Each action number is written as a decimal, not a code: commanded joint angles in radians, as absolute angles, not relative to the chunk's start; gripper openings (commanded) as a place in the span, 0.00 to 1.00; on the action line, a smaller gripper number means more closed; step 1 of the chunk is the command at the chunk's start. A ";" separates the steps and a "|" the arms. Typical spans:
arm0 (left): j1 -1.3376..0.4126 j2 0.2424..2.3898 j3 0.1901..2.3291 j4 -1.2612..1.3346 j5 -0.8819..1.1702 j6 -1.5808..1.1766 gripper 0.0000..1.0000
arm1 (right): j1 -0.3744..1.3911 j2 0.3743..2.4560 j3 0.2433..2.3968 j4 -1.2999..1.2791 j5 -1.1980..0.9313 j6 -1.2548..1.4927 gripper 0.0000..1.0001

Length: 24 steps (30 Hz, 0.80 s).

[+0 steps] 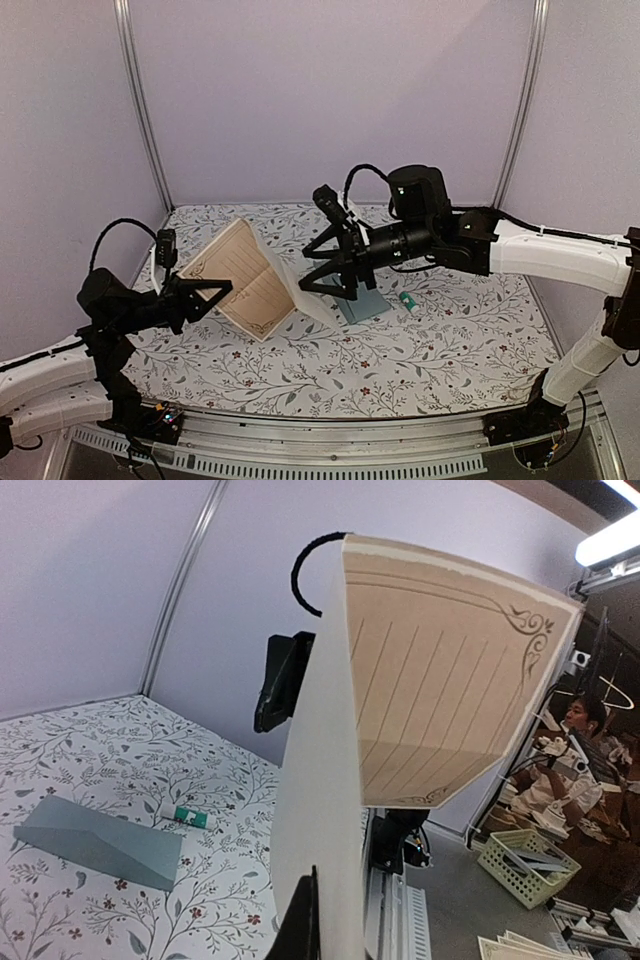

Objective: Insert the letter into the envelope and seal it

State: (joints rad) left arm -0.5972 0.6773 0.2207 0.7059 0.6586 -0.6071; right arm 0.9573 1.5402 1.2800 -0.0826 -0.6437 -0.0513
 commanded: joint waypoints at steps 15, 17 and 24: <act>-0.666 0.731 0.268 0.749 0.694 -0.562 0.00 | 1.008 1.654 1.297 0.056 -0.767 -0.048 0.82; -0.670 0.725 0.267 0.748 0.688 -0.562 0.00 | 1.012 1.667 1.298 0.059 -0.767 -0.049 0.79; -0.674 0.725 0.267 0.747 0.678 -0.561 0.00 | 1.018 1.692 1.294 0.089 -0.769 -0.039 0.60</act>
State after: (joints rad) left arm -0.6590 0.7303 0.2459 0.7208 0.6807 -0.5751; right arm 1.0100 1.6722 1.2800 0.0456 -0.7555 -0.0422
